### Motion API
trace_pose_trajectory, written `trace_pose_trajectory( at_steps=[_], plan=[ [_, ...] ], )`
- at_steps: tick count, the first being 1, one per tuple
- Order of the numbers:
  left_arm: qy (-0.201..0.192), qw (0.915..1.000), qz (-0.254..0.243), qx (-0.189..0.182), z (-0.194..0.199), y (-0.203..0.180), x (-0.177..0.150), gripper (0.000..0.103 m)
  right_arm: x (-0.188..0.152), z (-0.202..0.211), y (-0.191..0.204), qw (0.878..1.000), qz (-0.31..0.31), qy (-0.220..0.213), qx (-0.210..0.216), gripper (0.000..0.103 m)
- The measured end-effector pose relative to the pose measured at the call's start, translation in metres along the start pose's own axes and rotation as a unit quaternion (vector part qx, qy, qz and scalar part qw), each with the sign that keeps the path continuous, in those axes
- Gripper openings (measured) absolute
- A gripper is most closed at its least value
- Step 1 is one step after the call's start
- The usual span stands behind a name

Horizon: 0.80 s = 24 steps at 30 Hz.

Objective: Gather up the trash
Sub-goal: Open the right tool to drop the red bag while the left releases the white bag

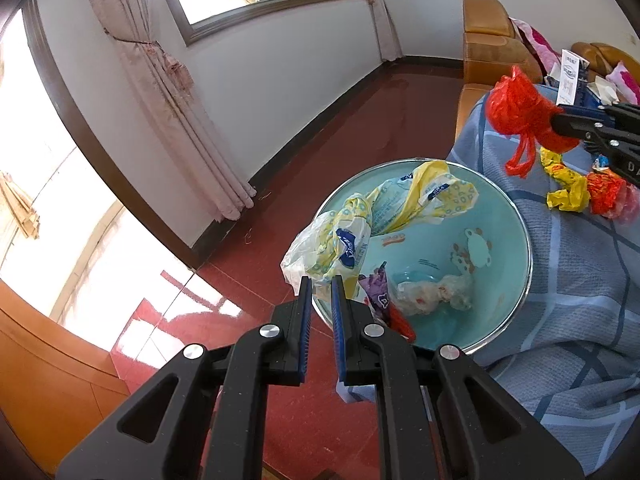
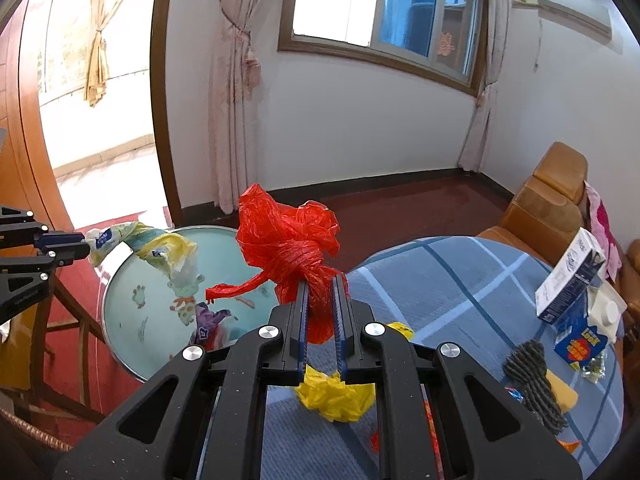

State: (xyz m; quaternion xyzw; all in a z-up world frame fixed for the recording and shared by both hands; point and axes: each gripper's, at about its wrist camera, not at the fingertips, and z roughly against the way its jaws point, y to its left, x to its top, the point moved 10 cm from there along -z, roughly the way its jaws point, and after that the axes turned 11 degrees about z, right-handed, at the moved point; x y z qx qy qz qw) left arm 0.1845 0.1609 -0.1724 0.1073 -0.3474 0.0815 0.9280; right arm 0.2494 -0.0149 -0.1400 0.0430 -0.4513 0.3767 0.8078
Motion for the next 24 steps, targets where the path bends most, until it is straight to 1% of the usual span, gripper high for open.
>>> trace_pose_trajectory(
  at_steps=[14, 24],
  plan=[
    [-0.004, 1.0, 0.006, -0.002, 0.002, 0.002, 0.0, 0.01, 0.002, -0.014, 0.015, 1.0, 0.02, 0.012, 0.008, 0.012],
    [-0.004, 0.9999, 0.008, -0.008, 0.004, 0.0, 0.001, 0.01, 0.002, -0.014, 0.022, 0.999, 0.033, 0.014, 0.011, 0.012]
  ],
)
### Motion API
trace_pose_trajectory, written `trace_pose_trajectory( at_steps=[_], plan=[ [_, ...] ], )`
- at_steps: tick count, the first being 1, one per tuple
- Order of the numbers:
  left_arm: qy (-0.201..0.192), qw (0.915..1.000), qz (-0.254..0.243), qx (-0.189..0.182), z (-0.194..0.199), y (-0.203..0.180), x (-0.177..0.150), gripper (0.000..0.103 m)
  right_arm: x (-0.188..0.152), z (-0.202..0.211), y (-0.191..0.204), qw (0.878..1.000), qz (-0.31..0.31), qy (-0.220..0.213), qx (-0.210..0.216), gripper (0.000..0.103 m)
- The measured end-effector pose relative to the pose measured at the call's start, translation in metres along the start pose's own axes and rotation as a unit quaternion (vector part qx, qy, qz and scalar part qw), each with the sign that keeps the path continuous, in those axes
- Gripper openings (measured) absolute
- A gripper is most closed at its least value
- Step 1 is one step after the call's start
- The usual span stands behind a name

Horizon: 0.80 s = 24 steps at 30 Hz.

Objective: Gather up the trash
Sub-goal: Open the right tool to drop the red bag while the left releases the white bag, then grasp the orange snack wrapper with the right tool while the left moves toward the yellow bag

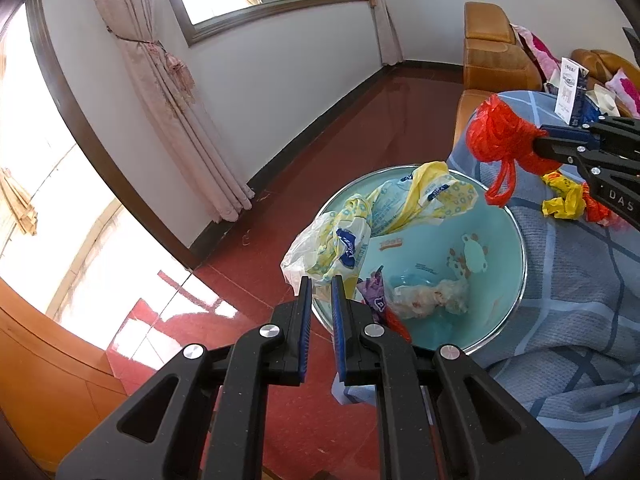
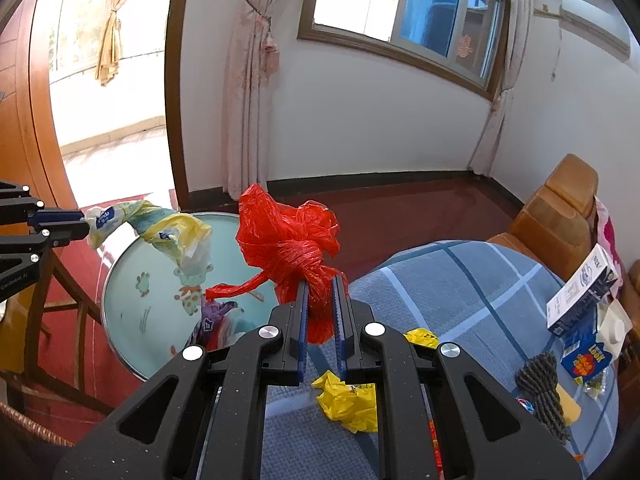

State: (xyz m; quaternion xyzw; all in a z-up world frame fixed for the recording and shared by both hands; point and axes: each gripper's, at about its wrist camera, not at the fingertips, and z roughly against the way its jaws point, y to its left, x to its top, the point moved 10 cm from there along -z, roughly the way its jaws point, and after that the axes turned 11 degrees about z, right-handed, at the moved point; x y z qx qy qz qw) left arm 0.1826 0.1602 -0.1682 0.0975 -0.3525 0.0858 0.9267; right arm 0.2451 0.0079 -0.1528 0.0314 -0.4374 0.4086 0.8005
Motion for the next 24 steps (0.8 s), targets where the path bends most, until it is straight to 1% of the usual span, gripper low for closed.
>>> trace_pose_trajectory(
  at_steps=[3, 5, 7, 8, 9, 10, 11, 13, 18, 20, 24],
  plan=[
    [0.0, 1.0, 0.001, -0.005, 0.001, -0.002, 0.0, 0.011, 0.0, -0.001, 0.001, 1.0, 0.002, 0.001, 0.003, 0.012],
    [-0.001, 0.9999, 0.0, -0.017, 0.002, -0.007, 0.001, 0.017, 0.0, -0.002, 0.005, 1.0, 0.006, 0.004, 0.011, 0.013],
    [-0.005, 0.9997, -0.002, -0.025, 0.005, -0.012, 0.001, 0.019, 0.001, -0.004, 0.009, 1.0, 0.012, 0.001, 0.011, 0.02],
    [-0.006, 0.9996, -0.004, -0.029, 0.005, -0.015, 0.001, 0.02, 0.001, -0.005, 0.011, 1.0, 0.014, 0.002, 0.014, 0.029],
    [-0.006, 0.9995, -0.006, -0.031, 0.006, -0.018, 0.0, 0.02, 0.001, -0.006, 0.012, 1.0, 0.016, 0.003, 0.016, 0.03],
    [-0.006, 0.9994, -0.007, -0.033, 0.006, -0.02, 0.0, 0.024, 0.001, -0.006, 0.013, 1.0, 0.017, 0.003, 0.016, 0.03],
    [-0.007, 0.9993, -0.008, -0.035, 0.006, -0.022, 0.0, 0.031, 0.0, -0.006, 0.015, 1.0, 0.018, 0.004, 0.015, 0.032],
    [-0.007, 0.9992, -0.01, -0.038, 0.006, -0.025, -0.002, 0.036, -0.002, -0.008, 0.015, 1.0, 0.015, 0.005, 0.017, 0.036],
    [0.0, 0.9991, -0.011, -0.041, 0.003, -0.031, -0.008, 0.043, -0.007, -0.003, 0.01, 1.0, 0.003, 0.003, 0.011, 0.037],
    [0.003, 0.9989, -0.017, -0.043, 0.002, -0.038, -0.013, 0.048, -0.01, 0.003, 0.006, 1.0, -0.003, 0.002, 0.006, 0.037],
    [0.01, 0.9984, -0.031, -0.045, 0.0, -0.056, -0.021, 0.058, -0.026, 0.029, -0.019, 0.999, -0.02, -0.004, -0.025, 0.042]
  ],
)
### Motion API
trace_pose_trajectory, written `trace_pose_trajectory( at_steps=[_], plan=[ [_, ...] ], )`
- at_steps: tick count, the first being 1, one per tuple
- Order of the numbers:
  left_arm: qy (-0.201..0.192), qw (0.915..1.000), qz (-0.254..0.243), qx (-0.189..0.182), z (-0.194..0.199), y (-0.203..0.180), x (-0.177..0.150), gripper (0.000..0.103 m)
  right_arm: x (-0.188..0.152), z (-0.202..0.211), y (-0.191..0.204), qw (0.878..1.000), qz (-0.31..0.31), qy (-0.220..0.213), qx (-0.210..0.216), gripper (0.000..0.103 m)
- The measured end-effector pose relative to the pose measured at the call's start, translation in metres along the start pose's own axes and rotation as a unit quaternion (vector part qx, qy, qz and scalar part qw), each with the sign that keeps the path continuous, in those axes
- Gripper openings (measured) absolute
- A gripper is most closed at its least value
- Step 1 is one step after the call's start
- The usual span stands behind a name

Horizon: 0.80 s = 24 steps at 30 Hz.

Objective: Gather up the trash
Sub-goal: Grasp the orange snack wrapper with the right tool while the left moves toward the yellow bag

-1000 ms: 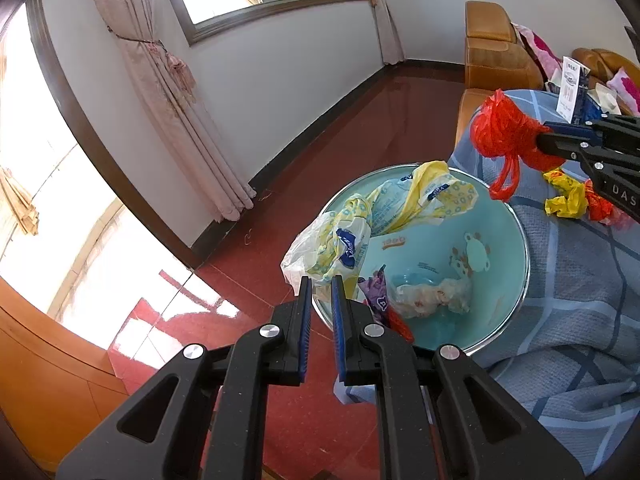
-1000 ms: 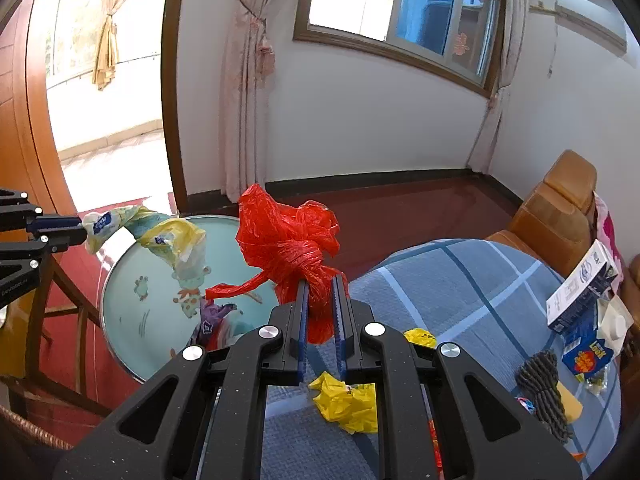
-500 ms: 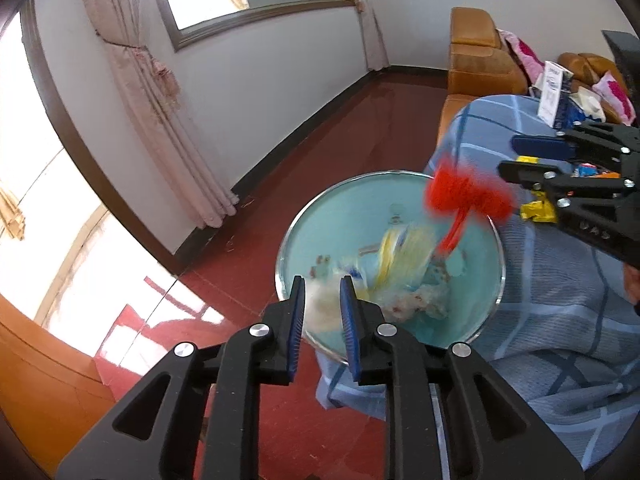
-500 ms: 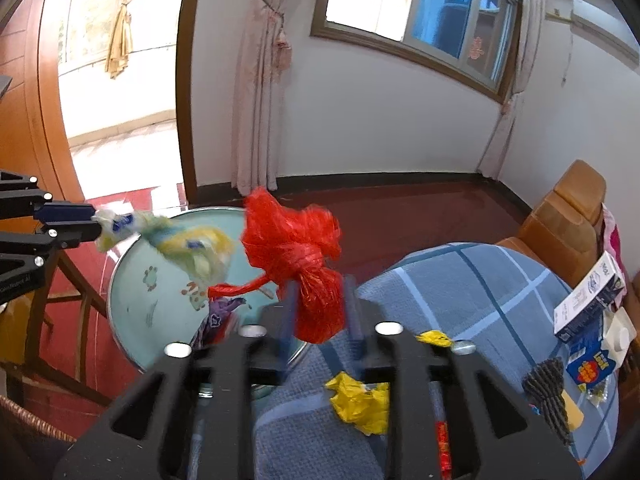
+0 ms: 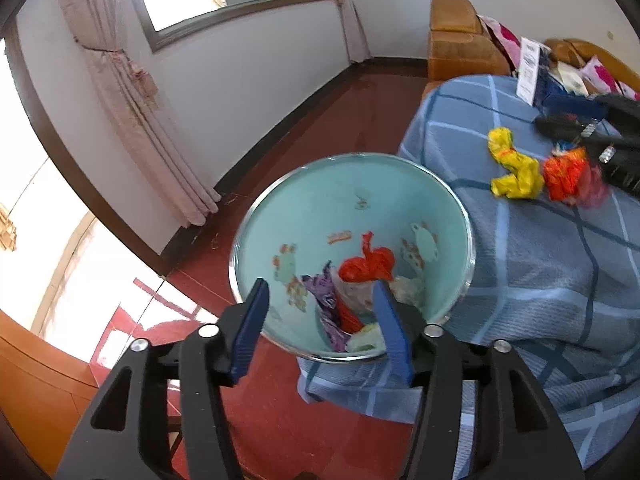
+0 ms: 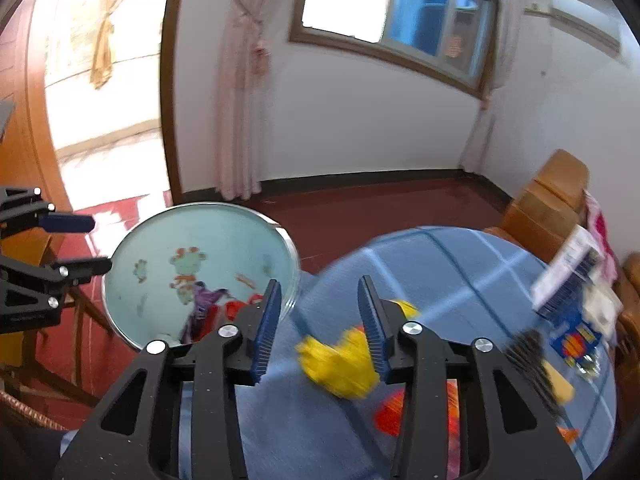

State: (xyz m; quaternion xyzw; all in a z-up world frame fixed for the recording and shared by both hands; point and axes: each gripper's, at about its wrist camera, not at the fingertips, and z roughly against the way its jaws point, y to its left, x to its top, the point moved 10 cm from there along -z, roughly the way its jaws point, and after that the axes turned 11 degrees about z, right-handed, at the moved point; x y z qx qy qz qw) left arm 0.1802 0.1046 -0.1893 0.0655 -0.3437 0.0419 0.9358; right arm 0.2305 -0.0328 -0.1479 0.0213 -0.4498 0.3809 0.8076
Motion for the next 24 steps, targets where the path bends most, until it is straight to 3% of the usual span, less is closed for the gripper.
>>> trace_pose_trajectory(
  at_steps=[2, 8, 12, 17, 24],
  plan=[
    [0.002, 1.0, -0.008, -0.002, -0.002, -0.012, -0.005, 0.072, -0.011, 0.016, -0.021, 1.0, -0.019, -0.005, -0.018, 0.044],
    [0.009, 0.999, -0.036, -0.025, -0.004, -0.055, -0.012, 0.072, -0.059, 0.059, -0.104, 0.993, -0.09, -0.008, -0.081, 0.046],
    [-0.001, 0.9984, -0.046, -0.032, -0.004, -0.079, -0.003, 0.072, -0.092, 0.065, -0.153, 0.986, -0.134, 0.009, -0.1, 0.046],
    [-0.007, 0.9987, -0.034, -0.038, -0.008, -0.093, 0.012, 0.072, -0.136, 0.053, -0.173, 0.983, -0.162, 0.048, -0.067, 0.046],
    [-0.016, 0.9982, -0.036, -0.045, -0.004, -0.111, 0.023, 0.072, -0.16, 0.048, -0.153, 0.986, -0.148, 0.067, -0.027, 0.044]
  ],
)
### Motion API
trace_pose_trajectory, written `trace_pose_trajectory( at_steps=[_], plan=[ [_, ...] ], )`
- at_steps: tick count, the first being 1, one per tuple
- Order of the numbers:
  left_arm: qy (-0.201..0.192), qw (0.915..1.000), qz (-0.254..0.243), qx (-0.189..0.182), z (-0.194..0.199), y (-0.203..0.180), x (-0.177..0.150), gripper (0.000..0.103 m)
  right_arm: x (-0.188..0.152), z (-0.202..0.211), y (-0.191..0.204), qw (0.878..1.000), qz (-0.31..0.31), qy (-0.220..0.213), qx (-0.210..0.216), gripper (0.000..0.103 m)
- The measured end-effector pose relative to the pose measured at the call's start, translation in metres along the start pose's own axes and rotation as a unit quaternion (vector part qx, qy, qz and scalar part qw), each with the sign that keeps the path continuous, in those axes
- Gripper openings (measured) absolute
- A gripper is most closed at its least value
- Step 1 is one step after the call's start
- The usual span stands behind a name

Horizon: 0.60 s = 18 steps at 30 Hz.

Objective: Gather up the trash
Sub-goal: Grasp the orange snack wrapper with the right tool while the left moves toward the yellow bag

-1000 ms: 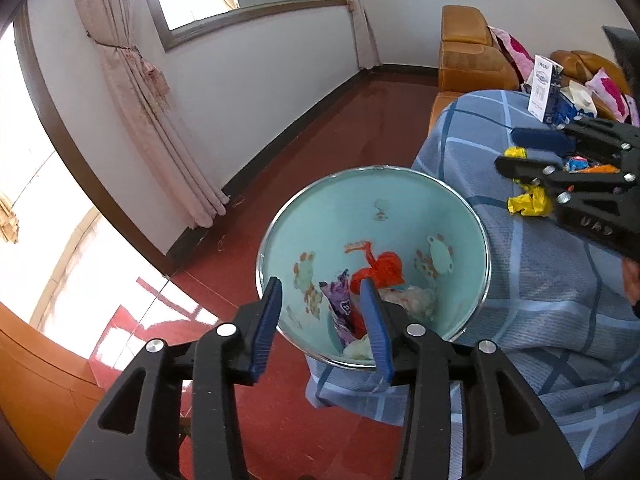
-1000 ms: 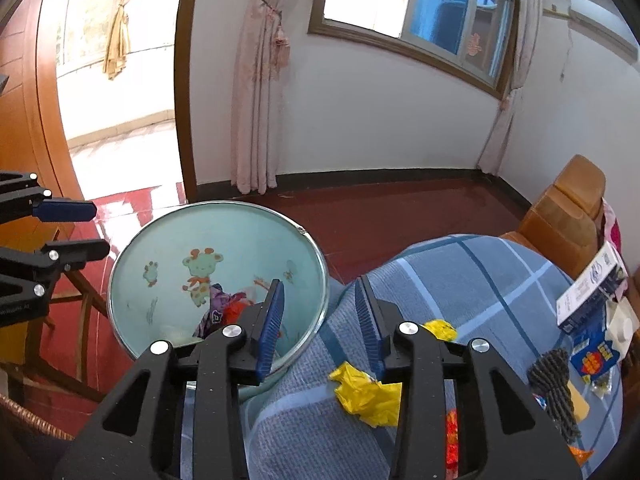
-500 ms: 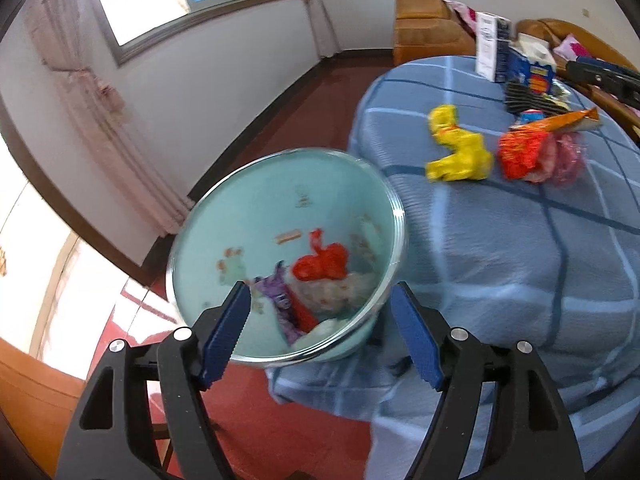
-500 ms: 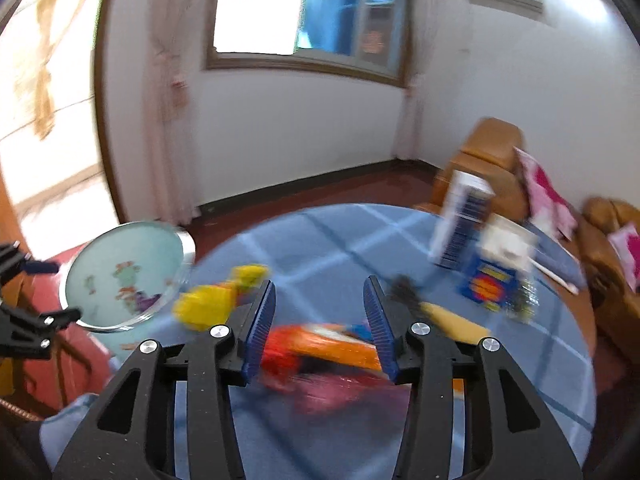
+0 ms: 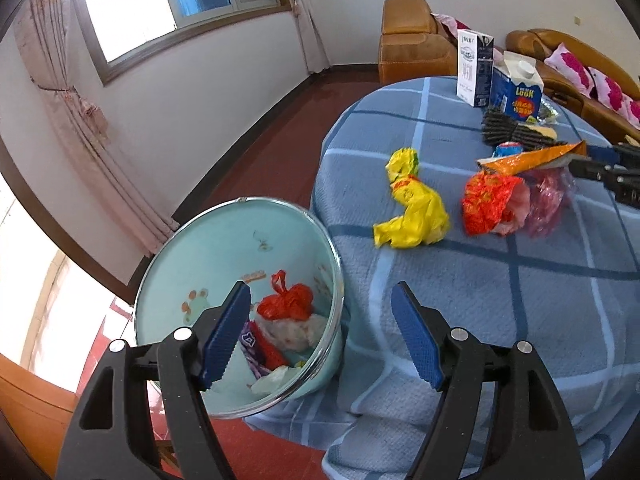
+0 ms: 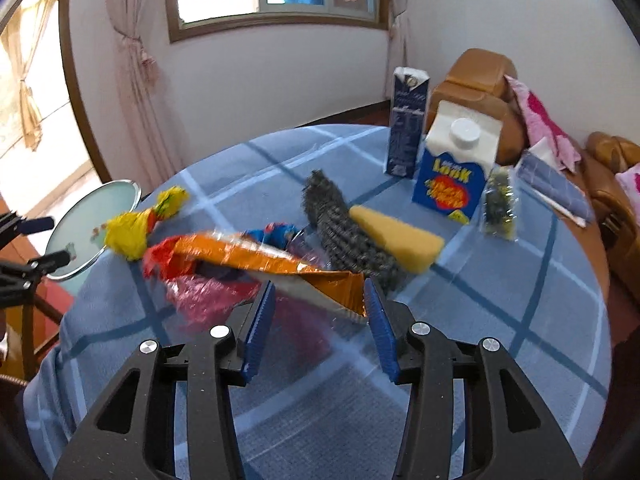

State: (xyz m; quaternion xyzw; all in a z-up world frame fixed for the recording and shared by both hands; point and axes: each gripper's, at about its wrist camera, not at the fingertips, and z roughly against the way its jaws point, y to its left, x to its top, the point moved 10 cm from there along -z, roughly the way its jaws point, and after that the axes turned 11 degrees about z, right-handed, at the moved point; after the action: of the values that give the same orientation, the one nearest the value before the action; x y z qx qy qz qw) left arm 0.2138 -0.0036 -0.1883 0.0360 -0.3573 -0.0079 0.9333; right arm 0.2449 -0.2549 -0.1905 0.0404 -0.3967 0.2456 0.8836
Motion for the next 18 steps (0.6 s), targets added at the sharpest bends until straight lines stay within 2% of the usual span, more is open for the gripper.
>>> trace_pose_trajectory(
  at_steps=[6, 16, 17, 18],
  plan=[
    [-0.001, 0.9999, 0.009, 0.01, -0.001, 0.008, 0.004, 0.072, -0.004, 0.0, 0.006, 1.0, 0.009, 0.005, 0.009, 0.034],
    [0.0, 0.9999, 0.01, 0.011, -0.002, 0.01, 0.006, 0.073, -0.005, -0.002, -0.004, 1.0, -0.001, -0.005, 0.009, 0.033],
    [0.0, 0.9999, 0.009, 0.011, -0.002, 0.009, 0.006, 0.073, -0.006, -0.005, -0.002, 1.0, 0.003, -0.002, 0.013, 0.028],
    [0.0, 0.9999, 0.008, 0.011, -0.002, 0.009, 0.006, 0.073, -0.007, -0.006, 0.001, 1.0, 0.007, -0.001, 0.016, 0.018]
  ],
)
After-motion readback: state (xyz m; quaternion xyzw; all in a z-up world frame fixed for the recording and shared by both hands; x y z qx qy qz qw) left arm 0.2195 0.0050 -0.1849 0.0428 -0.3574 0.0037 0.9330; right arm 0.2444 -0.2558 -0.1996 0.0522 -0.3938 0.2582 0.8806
